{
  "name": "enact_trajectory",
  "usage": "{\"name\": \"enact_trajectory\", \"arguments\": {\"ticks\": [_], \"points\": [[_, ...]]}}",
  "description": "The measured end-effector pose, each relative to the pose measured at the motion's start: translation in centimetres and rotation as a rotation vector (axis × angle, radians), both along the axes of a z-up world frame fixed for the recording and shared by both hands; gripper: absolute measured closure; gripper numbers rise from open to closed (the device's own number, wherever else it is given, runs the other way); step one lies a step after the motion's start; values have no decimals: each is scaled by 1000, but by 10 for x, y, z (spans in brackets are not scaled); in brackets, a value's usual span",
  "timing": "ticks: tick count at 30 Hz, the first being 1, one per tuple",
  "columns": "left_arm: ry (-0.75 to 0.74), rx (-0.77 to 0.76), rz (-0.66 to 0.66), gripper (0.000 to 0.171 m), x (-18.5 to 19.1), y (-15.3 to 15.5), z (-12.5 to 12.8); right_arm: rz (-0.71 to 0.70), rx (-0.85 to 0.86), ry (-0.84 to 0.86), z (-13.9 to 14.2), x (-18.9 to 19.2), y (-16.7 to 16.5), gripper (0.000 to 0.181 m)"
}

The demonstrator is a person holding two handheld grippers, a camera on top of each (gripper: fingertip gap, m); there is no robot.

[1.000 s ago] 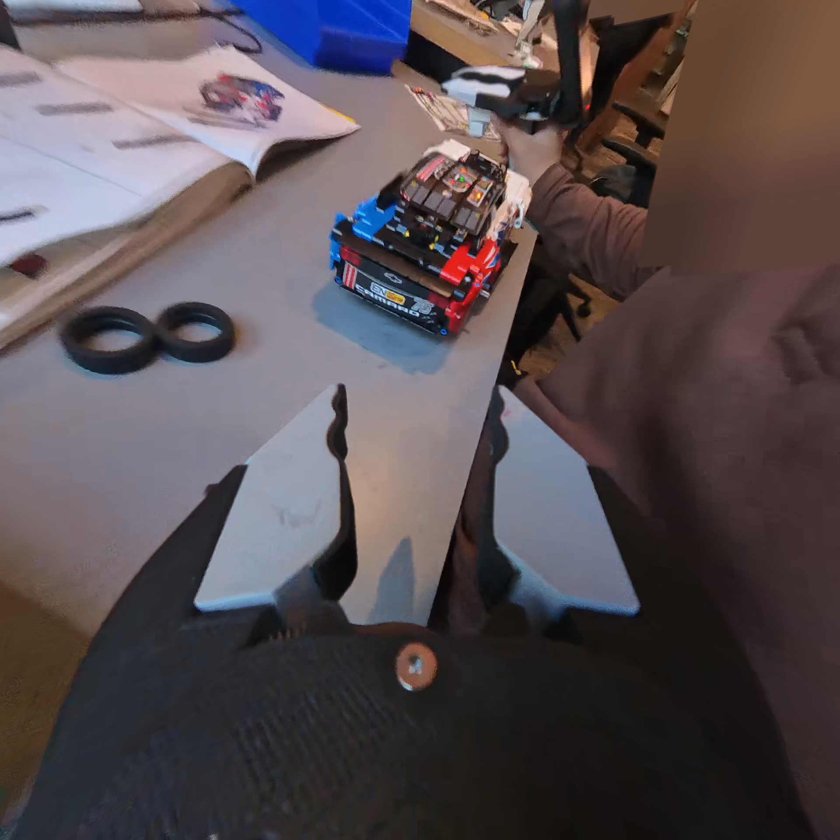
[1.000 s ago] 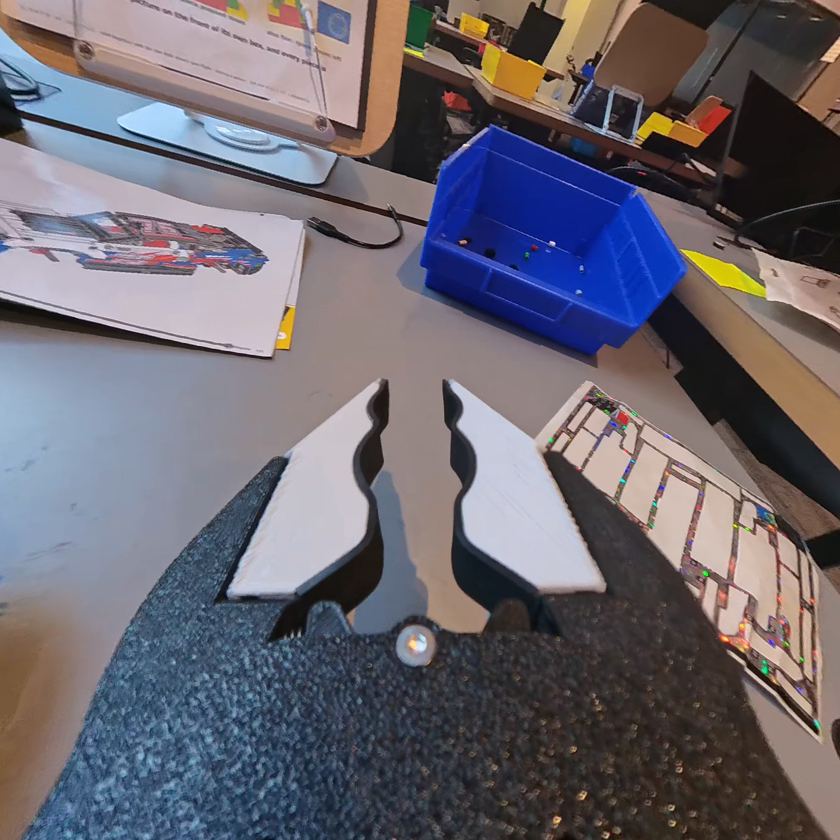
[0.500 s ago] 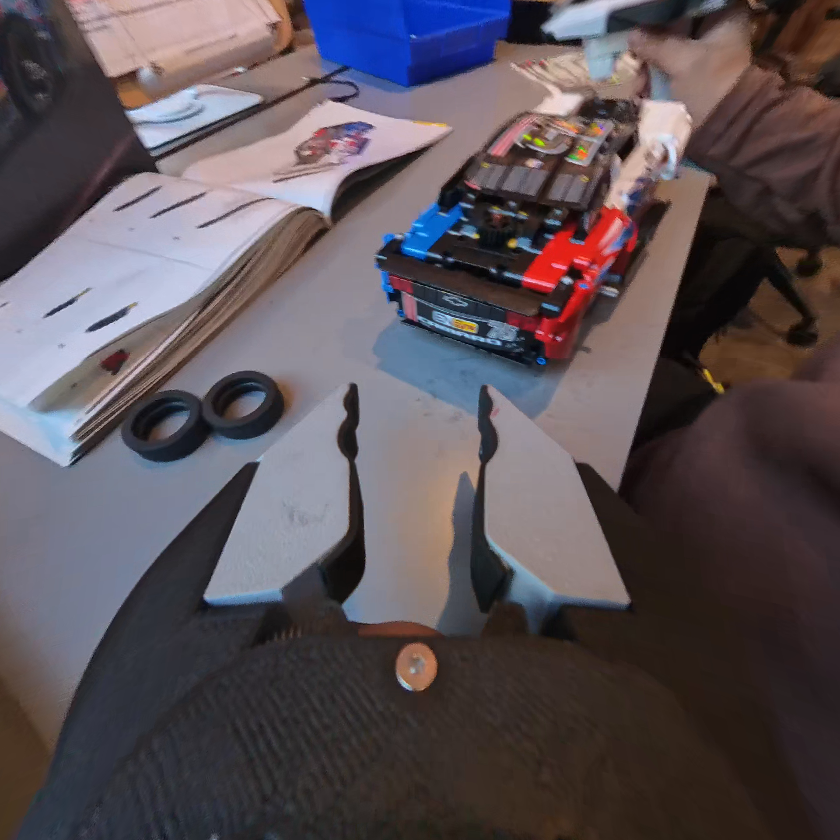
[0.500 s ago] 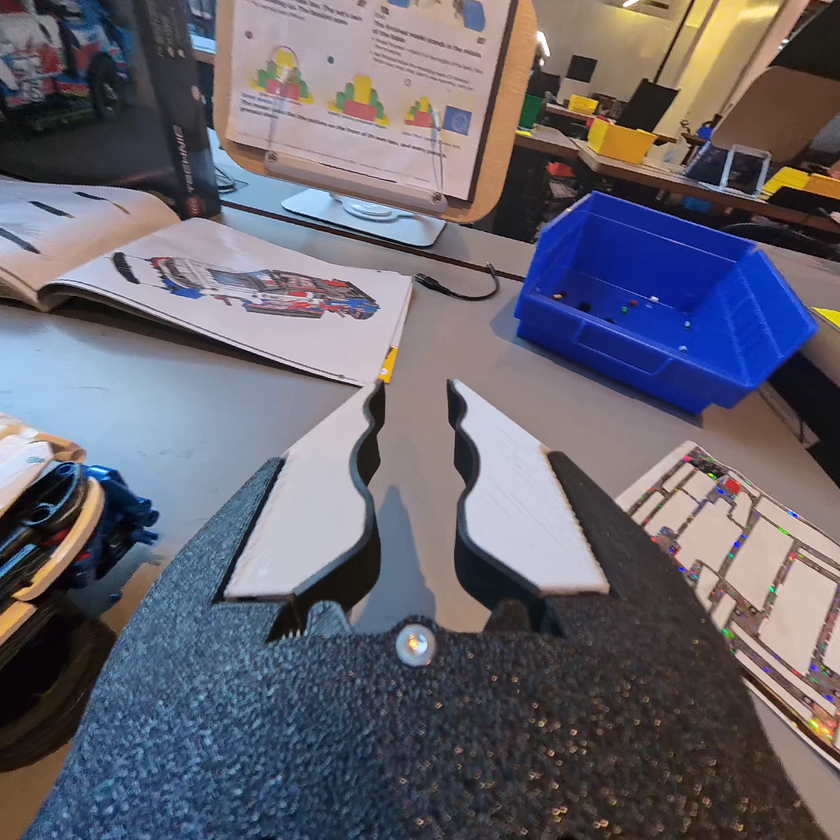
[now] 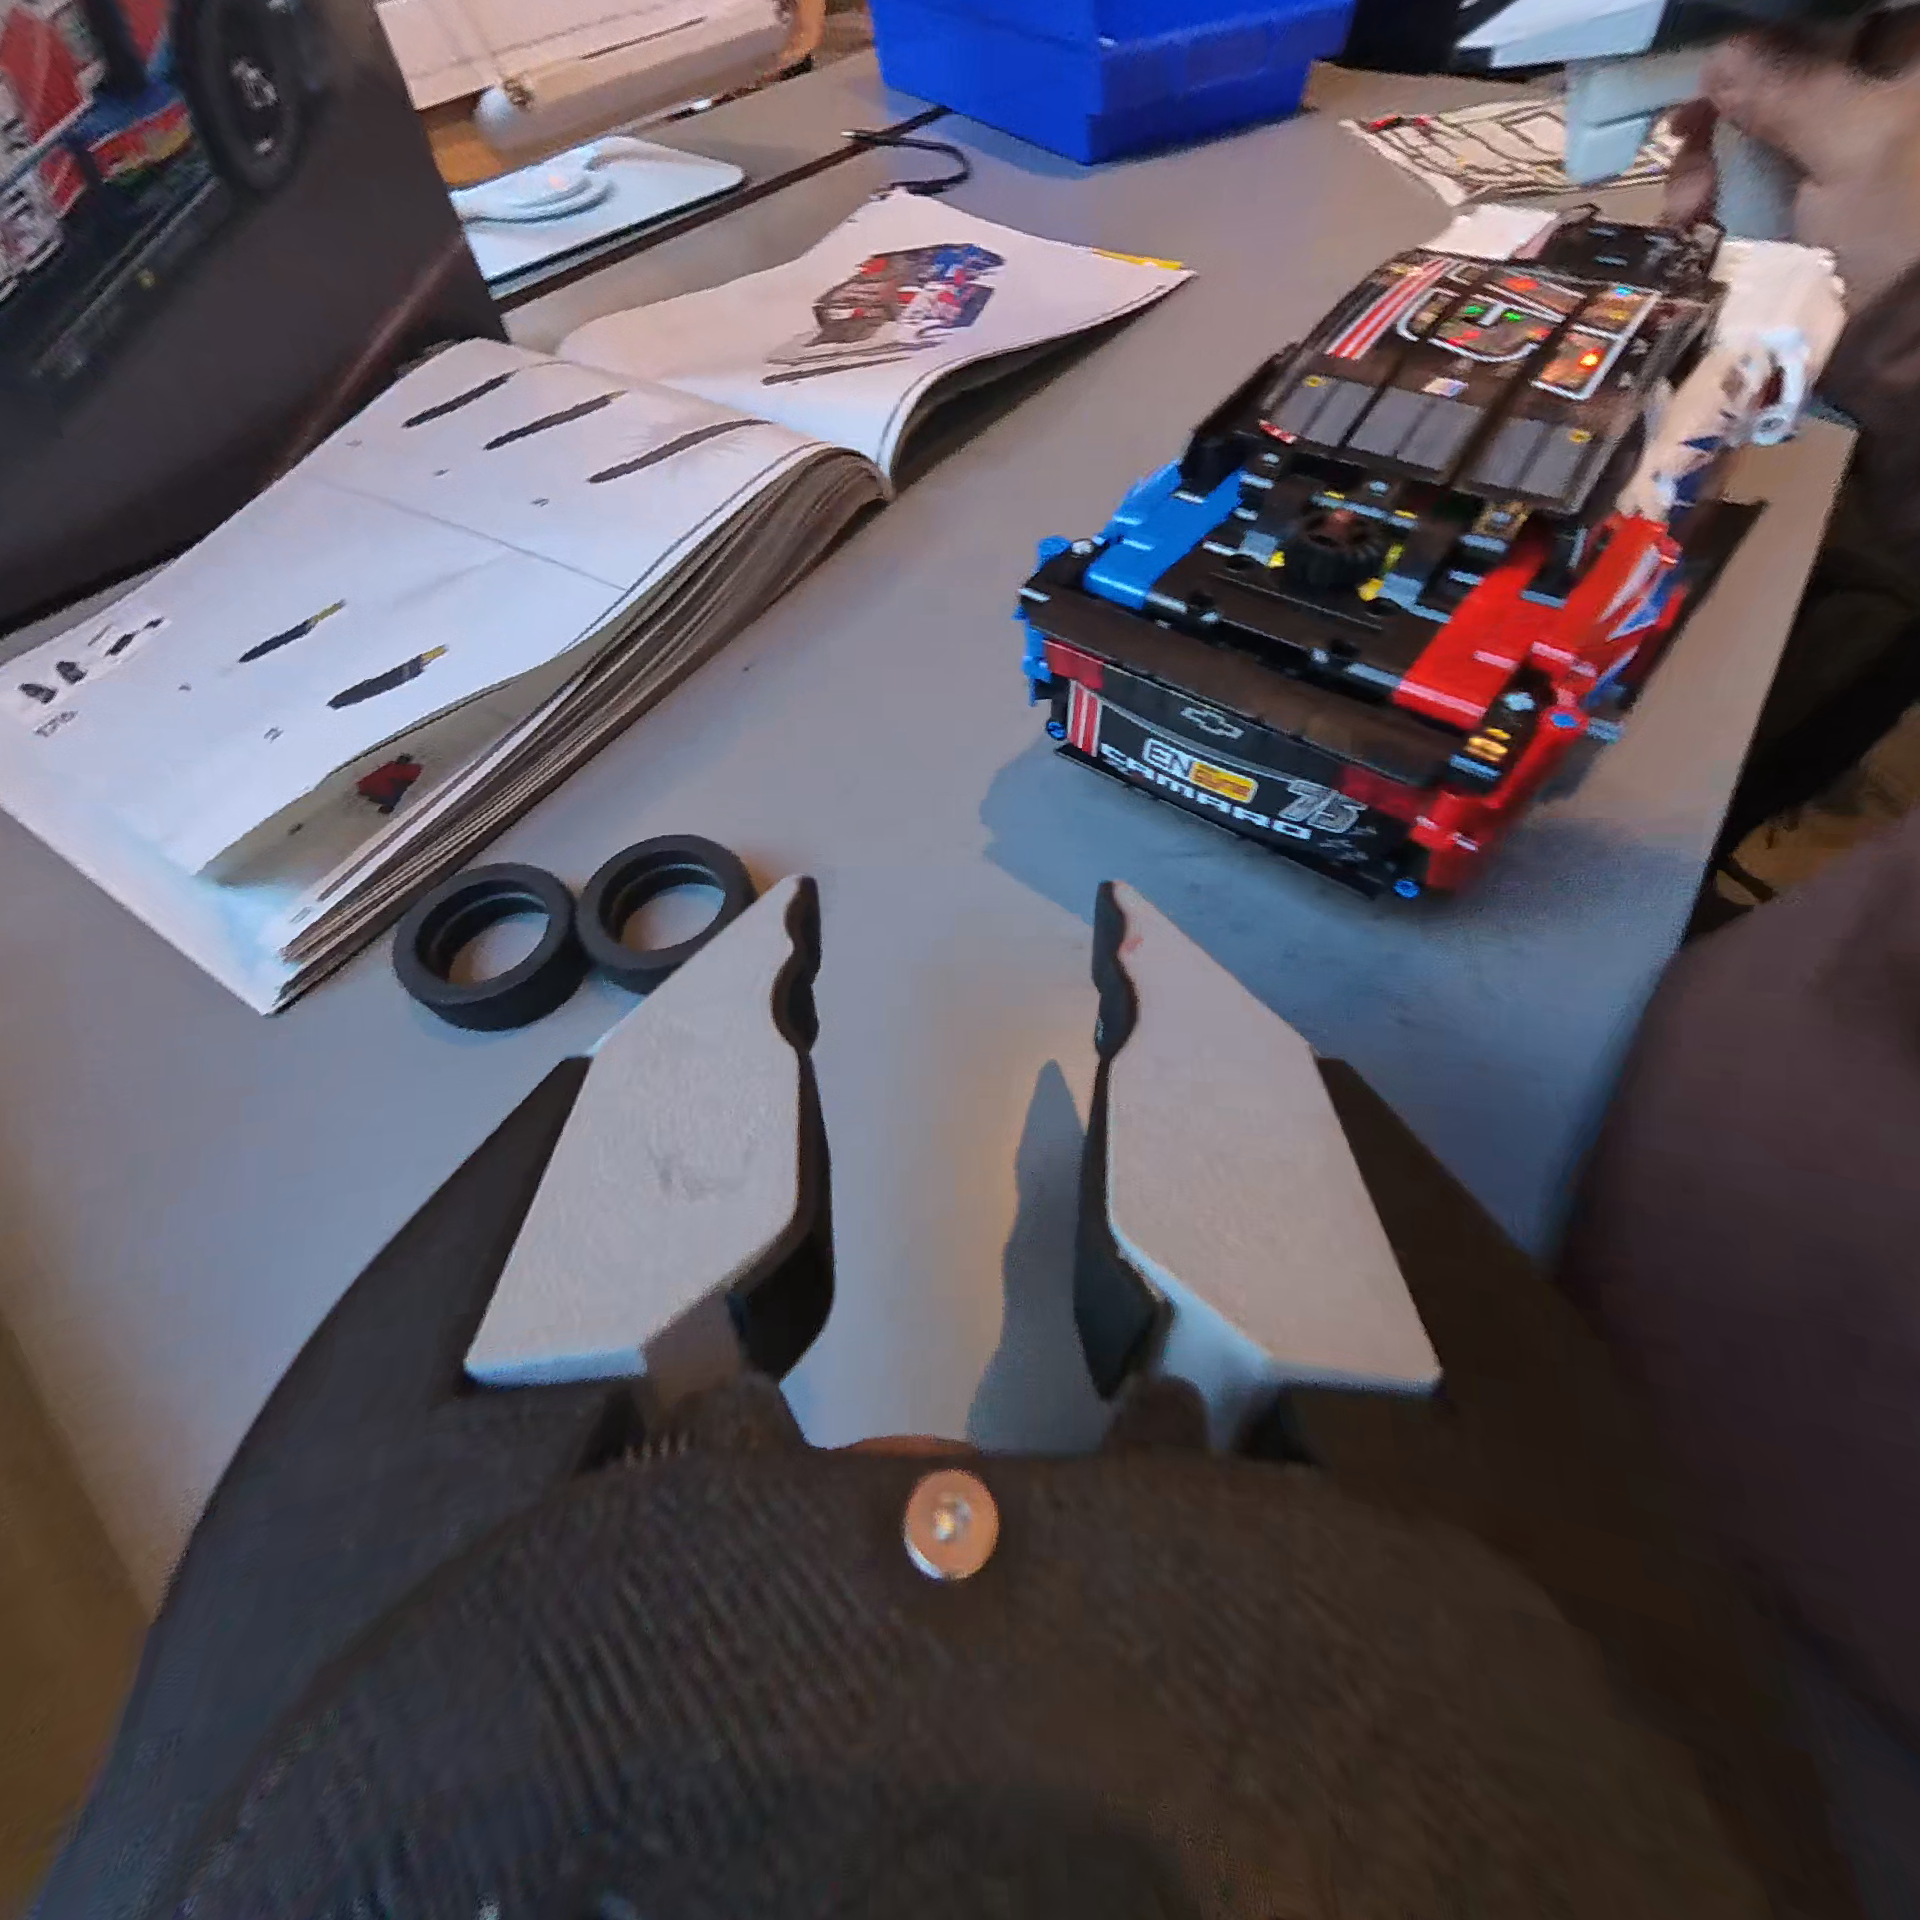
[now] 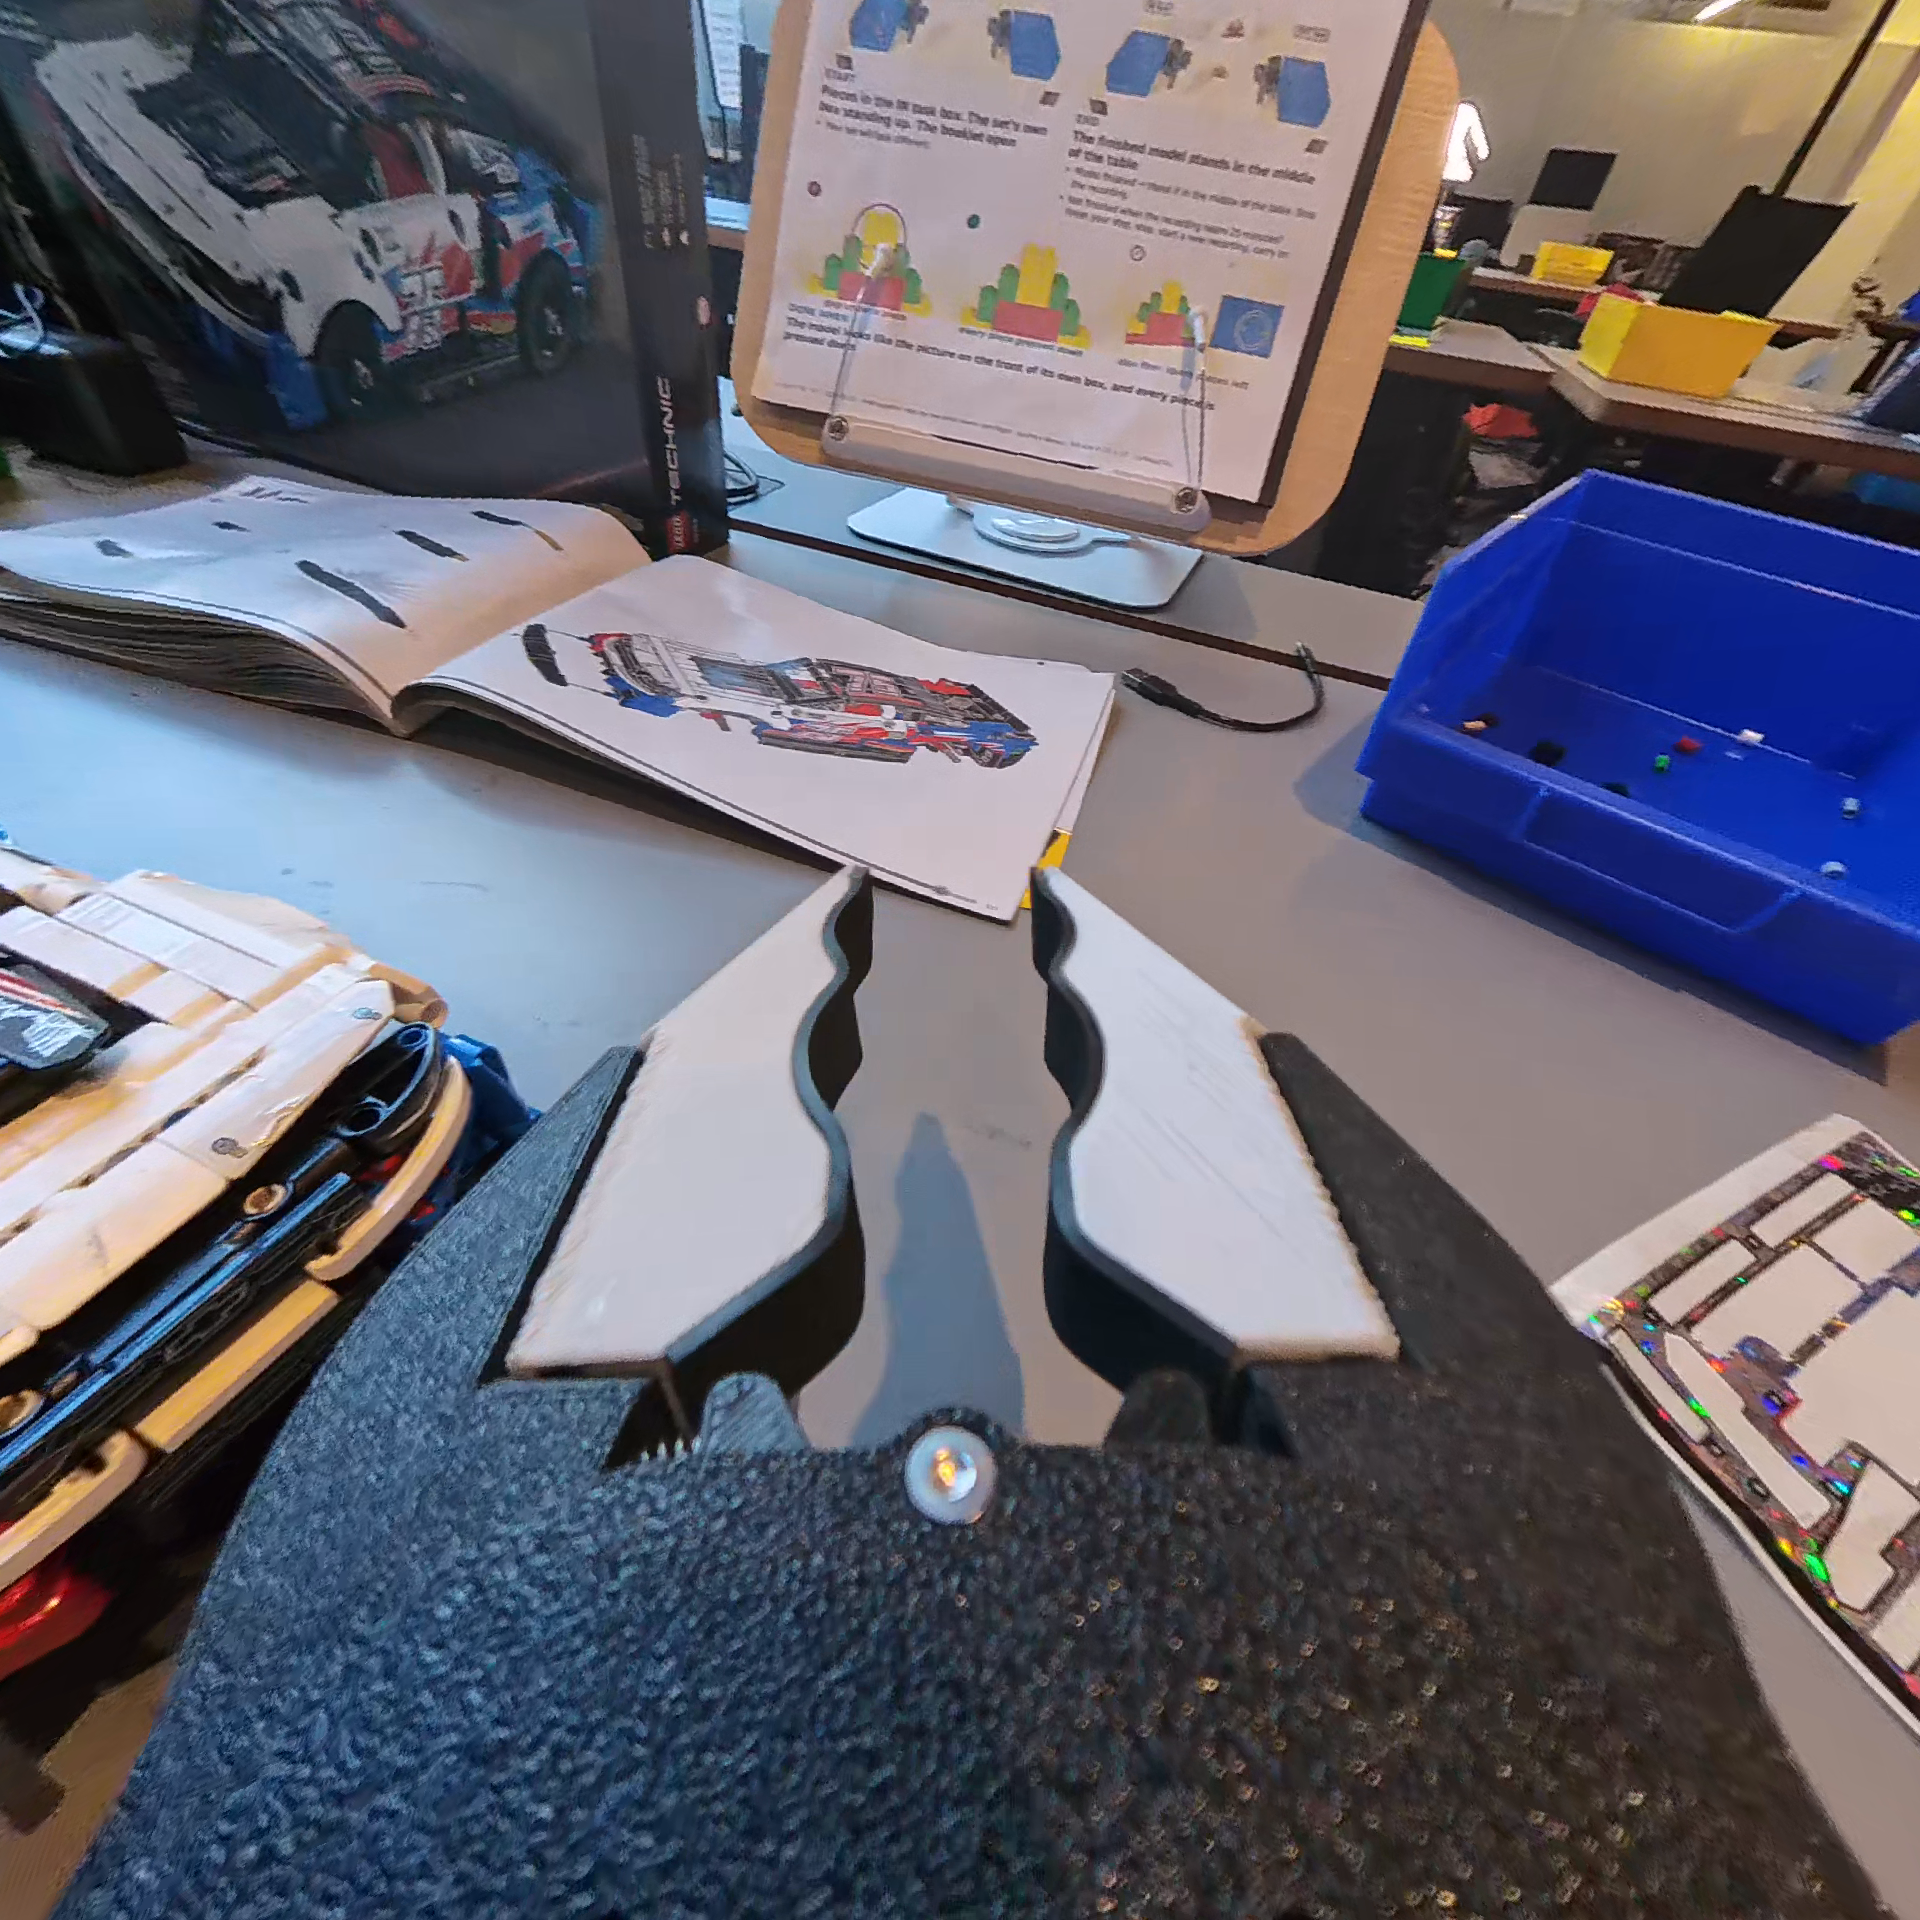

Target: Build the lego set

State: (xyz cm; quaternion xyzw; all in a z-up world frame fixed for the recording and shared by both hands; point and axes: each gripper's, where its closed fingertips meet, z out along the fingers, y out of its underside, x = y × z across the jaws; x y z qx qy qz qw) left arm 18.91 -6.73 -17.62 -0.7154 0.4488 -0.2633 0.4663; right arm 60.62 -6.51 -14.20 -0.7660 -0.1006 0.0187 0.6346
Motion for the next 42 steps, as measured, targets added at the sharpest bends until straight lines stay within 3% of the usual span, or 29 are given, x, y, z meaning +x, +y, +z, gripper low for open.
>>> {"name": "enact_trajectory", "arguments": {"ticks": [6,16,35,38,42], "points": [[40,34,38,122,0,5,-3,75,-10,0,-1,-15,-1,152],[-28,89,122,122,-8,14,10,201,-5,47,1,-34,-8,149],[-135,152,247,122,-26,23,29,242,-24,49,-1,-42,-8,145],[-119,95,155,115,-16,12,22,263,-11,62,1,-45,-11,144],[-43,-47,-18,84,0,-21,3,362,0,89,5,-55,-20,140]]}}
